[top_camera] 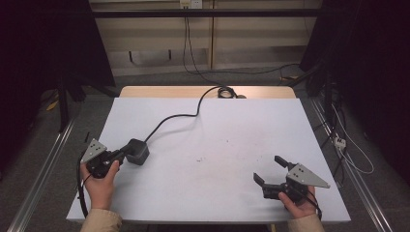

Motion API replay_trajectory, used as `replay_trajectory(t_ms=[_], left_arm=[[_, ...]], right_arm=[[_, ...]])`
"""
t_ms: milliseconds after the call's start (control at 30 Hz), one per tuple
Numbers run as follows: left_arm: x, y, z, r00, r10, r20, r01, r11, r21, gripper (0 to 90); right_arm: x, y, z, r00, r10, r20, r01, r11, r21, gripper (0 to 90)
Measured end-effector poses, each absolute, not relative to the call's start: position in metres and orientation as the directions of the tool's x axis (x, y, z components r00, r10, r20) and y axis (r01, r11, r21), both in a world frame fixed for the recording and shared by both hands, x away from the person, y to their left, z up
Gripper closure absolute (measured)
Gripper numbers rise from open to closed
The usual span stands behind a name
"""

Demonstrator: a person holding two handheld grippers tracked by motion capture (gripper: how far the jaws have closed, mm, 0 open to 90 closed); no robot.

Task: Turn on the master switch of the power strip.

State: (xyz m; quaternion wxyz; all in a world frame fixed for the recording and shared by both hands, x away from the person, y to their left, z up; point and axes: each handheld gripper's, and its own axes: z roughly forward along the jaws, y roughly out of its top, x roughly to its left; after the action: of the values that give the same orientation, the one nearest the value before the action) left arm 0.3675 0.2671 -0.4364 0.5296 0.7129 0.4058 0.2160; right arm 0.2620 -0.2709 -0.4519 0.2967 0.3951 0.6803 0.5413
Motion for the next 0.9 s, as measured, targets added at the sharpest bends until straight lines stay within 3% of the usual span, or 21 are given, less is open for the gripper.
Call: replay_trajectory(t_ms=[900], left_arm=[[0.3698, 0.2665, -0.4395, 0.567, 0.813, -0.131, 0.364, -0.105, 0.926, 90.0]], right_arm=[[0.2618, -0.271, -0.4519, -0.513, 0.858, 0.024, 0.216, 0.102, 0.971, 3.1]])
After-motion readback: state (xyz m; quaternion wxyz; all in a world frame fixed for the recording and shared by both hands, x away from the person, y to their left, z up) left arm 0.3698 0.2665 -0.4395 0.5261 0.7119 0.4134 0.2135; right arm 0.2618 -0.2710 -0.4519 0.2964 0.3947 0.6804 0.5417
